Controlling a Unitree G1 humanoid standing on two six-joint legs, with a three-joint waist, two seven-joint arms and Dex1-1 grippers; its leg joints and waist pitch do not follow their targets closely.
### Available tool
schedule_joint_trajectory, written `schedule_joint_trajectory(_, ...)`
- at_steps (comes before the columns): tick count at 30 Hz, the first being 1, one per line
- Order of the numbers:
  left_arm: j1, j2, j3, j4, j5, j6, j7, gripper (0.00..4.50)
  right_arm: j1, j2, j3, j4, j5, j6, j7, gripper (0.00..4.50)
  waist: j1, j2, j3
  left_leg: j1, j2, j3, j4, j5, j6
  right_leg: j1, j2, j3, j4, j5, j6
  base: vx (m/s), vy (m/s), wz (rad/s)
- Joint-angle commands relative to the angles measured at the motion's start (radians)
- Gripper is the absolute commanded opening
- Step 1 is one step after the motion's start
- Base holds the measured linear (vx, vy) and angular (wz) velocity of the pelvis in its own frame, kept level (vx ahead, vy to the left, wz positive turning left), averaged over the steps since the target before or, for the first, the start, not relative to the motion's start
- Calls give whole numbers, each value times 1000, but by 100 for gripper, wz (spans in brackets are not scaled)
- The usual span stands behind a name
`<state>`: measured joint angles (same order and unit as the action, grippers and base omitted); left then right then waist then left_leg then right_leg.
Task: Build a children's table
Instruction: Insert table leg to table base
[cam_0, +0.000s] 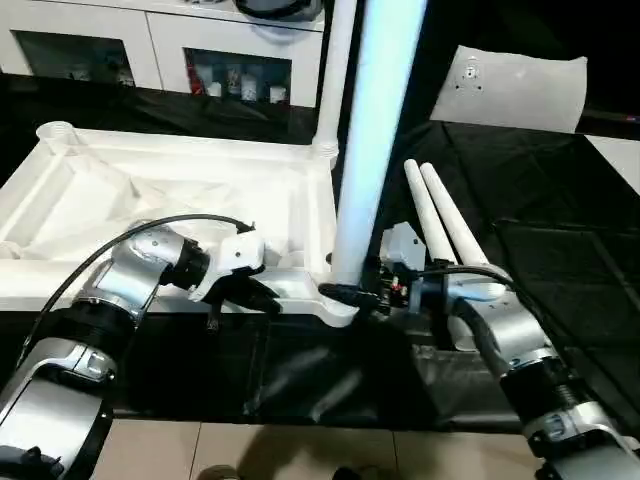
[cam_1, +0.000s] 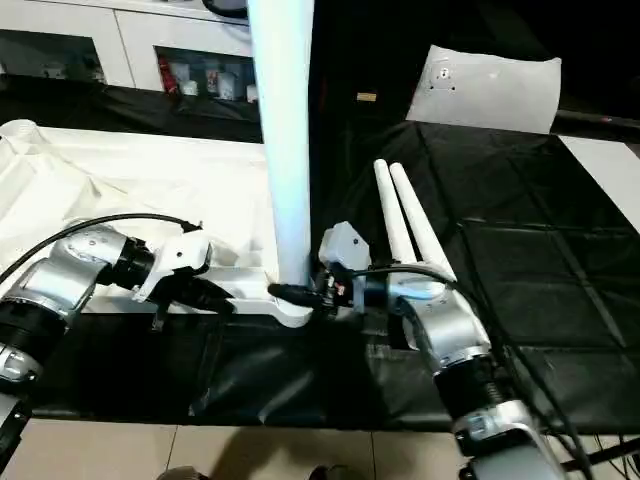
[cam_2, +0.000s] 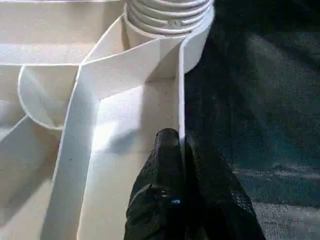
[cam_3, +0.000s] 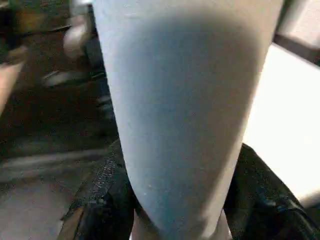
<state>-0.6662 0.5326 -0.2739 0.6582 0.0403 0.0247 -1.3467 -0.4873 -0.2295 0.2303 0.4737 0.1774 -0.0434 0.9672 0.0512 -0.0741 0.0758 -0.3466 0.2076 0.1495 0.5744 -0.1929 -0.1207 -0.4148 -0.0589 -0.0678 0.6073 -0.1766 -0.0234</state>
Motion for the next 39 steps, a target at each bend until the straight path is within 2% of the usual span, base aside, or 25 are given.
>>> schedule_joint_trajectory(1,-5,-16,77,-89,-49,61,113,0,38,12,18,131,-74,89,-109,193,-6,16,-29,1,22,-2,-84,-341,12,35,-80,49,-107,-579,-110,0,0,0)
schedule_joint_trajectory(2,-5,-16,77,-89,-49,61,113,0,38,12,18,131,-74,89,-109,193,-8,17,-29,-1,24,-4,-85,-342,5,36,-81,50,-104,-588,-106,0,0,0)
schedule_joint_trajectory(3,42,-26,121,-178,-67,144,182,0,23,47,-15,154,-70,100,-201,193,-15,20,-29,-3,22,-7,-86,-344,4,36,-81,49,-108,-606,-95,0,0,0)
schedule_joint_trajectory(4,68,-30,137,-232,-74,190,209,0,14,67,-29,166,-69,106,-249,193,-23,20,-31,-7,29,-9,-89,-338,-7,39,-86,51,-100,-581,-109,0,0,0)
schedule_joint_trajectory(5,88,-33,147,-271,-77,222,226,0,6,82,-39,175,-69,111,-284,193,-30,21,-30,-17,24,-11,-92,-330,-9,44,-81,45,-102,-577,-108,0,0,0)
schedule_joint_trajectory(6,108,-37,156,-312,-81,255,241,0,-4,104,-51,188,-72,120,-335,193,-33,24,-30,-11,22,-10,-90,-334,-4,38,-78,46,-106,-569,-108,0,0,0)
schedule_joint_trajectory(7,131,-44,162,-358,-84,290,252,0,-11,117,-56,197,-75,123,-366,193,-49,23,-31,-15,24,-10,-91,-333,-5,41,-76,48,-100,-526,-124,0,0,0)
schedule_joint_trajectory(8,154,-51,168,-404,-86,323,264,0,-17,129,-60,206,-78,126,-394,193,-51,24,-30,-16,21,-9,-91,-330,-1,41,-74,46,-102,-520,-126,0,0,0)
schedule_joint_trajectory(9,218,-101,177,-556,-85,451,322,0,-46,182,-86,251,-72,140,-494,193,-59,22,-33,-13,24,-4,-86,-312,6,39,-73,52,-95,-457,-149,0,0,0)
schedule_joint_trajectory(10,218,-101,177,-556,-85,451,322,0,-46,182,-86,251,-72,140,-494,193,-66,22,-32,-20,24,-5,-89,-299,6,44,-74,53,-90,-439,-157,0,0,0)
schedule_joint_trajectory(11,237,-128,175,-611,-89,497,353,0,-59,204,-99,272,-67,143,-532,193,-64,23,-32,-17,19,-3,-87,-288,15,42,-70,51,-96,-444,-149,0,0,0)
schedule_joint_trajectory(12,264,-180,162,-690,-90,565,400,0,-81,237,-114,301,-60,148,-580,192,-70,18,-33,-16,24,-1,-84,-256,16,41,-69,55,-85,-379,-172,0,0,0)
schedule_joint_trajectory(13,279,-219,146,-737,-88,604,436,0,-96,261,-121,320,-56,150,-605,192,-67,19,-33,-12,22,4,-83,-247,18,39,-66,55,-88,-364,-174,0,0,0)
schedule_joint_trajectory(15,290,-258,128,-761,-73,623,491,0,-111,292,-127,329,-50,163,-622,192,-61,15,-41,-9,19,17,-74,-178,45,42,-58,58,-79,-227,-199,57,7,6)
schedule_joint_trajectory(16,292,-265,124,-764,-70,627,505,0,-114,301,-131,330,-47,169,-627,191,-59,17,-42,-11,17,17,-74,-154,53,45,-59,58,-74,-196,-202,97,2,8)
schedule_joint_trajectory(19,270,-280,125,-719,-54,595,540,0,-114,302,-105,316,-71,173,-619,191,-49,18,-47,-13,13,20,-70,-49,87,55,-55,56,-60,-46,-219,41,-4,1)
schedule_joint_trajectory(21,254,-284,128,-703,-36,597,567,0,-111,300,-94,305,-81,172,-611,191,-46,19,-48,-11,13,22,-68,-41,96,57,-56,56,-59,-25,-227,0,0,0)
schedule_joint_trajectory(25,252,-254,115,-703,1,582,583,0,-96,289,-96,268,-76,155,-580,191,-43,23,-43,-9,16,21,-73,-124,74,55,-62,56,-72,-161,-201,0,0,0)
schedule_joint_trajectory(28,255,-217,104,-686,-1,538,553,0,-78,271,-113,219,-56,141,-552,191,-40,22,-46,-8,17,19,-72,-123,68,55,-61,56,-72,-172,-182,0,0,0)
schedule_joint_trajectory(30,264,-168,92,-662,-20,442,465,0,-55,249,-161,134,7,115,-495,191,-37,16,-46,-10,14,20,-71,-119,78,56,-60,56,-74,-171,-174,0,0,0)
schedule_joint_trajectory(31,267,-147,86,-649,-28,391,426,0,-45,240,-184,96,37,108,-467,191,-33,19,-47,-9,14,19,-71,-110,89,57,-61,57,-73,-159,-169,0,0,0)
schedule_joint_trajectory(33,265,-119,80,-628,-34,375,383,0,-36,227,-207,49,73,101,-433,191,-35,17,-51,-10,17,20,-70,-87,95,59,-62,58,-66,-133,-180,0,0,0)
schedule_joint_trajectory(35,246,-73,66,-556,-15,274,335,0,-20,202,-241,-39,152,140,-363,191,-30,21,-52,-5,14,22,-66,-81,105,56,-58,58,-69,-122,-190,0,0,0)
schedule_joint_trajectory(37,210,-40,69,-473,-13,197,295,0,-10,172,-280,-123,243,214,-300,191,-27,26,-57,-5,15,20,-65,-56,106,61,-58,58,-59,-71,-199,0,0,0)
schedule_joint_trajectory(39,203,-35,70,-459,-17,192,287,0,-9,165,-286,-136,257,227,-290,191,-24,24,-61,-3,13,21,-62,-40,111,62,-56,58,-54,-39,-204,0,0,0)
